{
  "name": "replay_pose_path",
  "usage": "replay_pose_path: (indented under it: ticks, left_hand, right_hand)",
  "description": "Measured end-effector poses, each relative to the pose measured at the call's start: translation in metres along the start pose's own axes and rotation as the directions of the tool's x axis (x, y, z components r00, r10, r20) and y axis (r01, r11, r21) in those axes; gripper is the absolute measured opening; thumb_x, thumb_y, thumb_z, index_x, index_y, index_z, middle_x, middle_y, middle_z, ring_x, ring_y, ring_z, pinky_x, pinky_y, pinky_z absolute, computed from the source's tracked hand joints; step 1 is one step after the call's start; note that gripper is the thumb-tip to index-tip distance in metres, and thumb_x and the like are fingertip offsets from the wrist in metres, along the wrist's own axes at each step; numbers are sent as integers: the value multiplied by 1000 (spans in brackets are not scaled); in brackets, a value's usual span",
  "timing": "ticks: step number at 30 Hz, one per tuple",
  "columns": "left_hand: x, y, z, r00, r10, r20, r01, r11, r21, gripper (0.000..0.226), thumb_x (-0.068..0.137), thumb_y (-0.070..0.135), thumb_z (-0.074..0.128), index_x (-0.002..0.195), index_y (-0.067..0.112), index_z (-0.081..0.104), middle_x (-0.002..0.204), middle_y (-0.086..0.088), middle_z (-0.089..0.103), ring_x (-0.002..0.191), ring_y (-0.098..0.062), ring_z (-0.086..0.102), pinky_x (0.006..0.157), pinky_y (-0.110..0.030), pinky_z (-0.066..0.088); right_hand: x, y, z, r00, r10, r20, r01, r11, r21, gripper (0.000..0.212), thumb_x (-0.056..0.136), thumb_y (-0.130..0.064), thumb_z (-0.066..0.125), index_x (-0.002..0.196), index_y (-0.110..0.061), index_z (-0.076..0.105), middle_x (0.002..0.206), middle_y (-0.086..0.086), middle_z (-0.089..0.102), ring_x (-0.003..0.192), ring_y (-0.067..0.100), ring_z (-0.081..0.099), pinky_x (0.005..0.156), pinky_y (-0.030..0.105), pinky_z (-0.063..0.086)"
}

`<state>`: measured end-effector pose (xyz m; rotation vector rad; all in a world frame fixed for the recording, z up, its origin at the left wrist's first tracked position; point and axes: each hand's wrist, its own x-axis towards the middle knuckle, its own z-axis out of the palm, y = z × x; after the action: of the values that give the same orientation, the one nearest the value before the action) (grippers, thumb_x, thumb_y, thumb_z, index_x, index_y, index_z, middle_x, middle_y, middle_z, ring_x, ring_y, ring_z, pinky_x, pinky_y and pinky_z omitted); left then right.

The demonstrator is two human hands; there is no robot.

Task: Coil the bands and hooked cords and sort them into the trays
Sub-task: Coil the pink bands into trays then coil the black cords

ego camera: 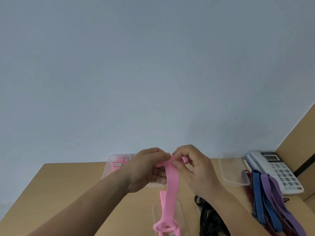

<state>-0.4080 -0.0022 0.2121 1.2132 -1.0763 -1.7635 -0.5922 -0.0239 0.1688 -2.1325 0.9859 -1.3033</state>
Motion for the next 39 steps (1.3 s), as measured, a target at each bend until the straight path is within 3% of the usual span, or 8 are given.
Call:
replay_pose_path:
  ticks: [5,9,12,17,22,28,32,39]
  left_hand:
    - [0,-2,3,1000,12,-15,-14,994,-111,5,92,7,63,91,3,59,89,-21,65,77,-29,70,64,-34,58]
    - [1,-3,4,999,28,-27,-32,987,-159,13,85,-1,69,95,1,62,72,-13,58,73,-26,68,65,-33,58]
    - [1,-1,3,997,76,-2,-75,985,-158,18,82,-7,69,97,2,63,89,-21,71,81,-29,70,69,-32,59]
    - [4,-3,1,961,272,-37,-269,960,79,15,83,-12,68,91,0,65,94,-25,72,82,-34,73,72,-33,58]
    - [8,-11,2,923,383,-47,-367,909,198,14,85,-6,71,95,3,67,96,-22,73,92,-37,71,85,-42,59]
    - [9,-7,-3,970,239,-38,-236,970,63,33,74,7,83,101,0,63,101,-31,69,95,-41,71,86,-49,58]
    - [6,-3,-7,992,113,49,-111,993,-43,34,72,5,79,101,3,62,98,-26,70,83,-33,69,69,-35,59]
    - [5,-1,-11,995,61,83,-55,996,-76,31,71,2,75,101,5,65,96,-19,69,85,-30,65,71,-34,58]
  right_hand:
    - [-1,0,-2,999,46,-17,-46,999,26,25,84,-14,68,96,-34,58,92,-11,62,78,15,56,72,28,52]
    - [-2,-2,-6,988,152,-2,-151,981,125,25,82,-21,70,98,-39,62,96,-14,68,89,16,65,77,31,55]
    - [-1,-2,-8,954,293,60,-296,895,334,26,77,-21,73,96,-38,67,96,-4,72,90,18,68,82,36,57]
    - [3,-5,-13,903,353,244,-429,762,485,28,81,-27,72,103,-10,67,78,8,68,70,23,64,64,29,52]
    - [7,-3,-12,883,419,211,-469,774,426,8,93,-12,65,94,-12,73,69,5,67,61,19,62,57,28,51]
    - [9,-3,-13,909,388,152,-415,811,413,10,84,-22,71,92,-19,75,66,-3,67,61,11,62,56,18,48]
    - [5,-3,-7,931,350,102,-363,868,339,19,76,-37,71,94,-29,73,79,-6,71,73,10,66,70,24,55]
    - [2,-1,-5,962,256,96,-273,926,260,17,86,-23,72,96,-37,71,80,-13,63,76,6,57,73,20,50]
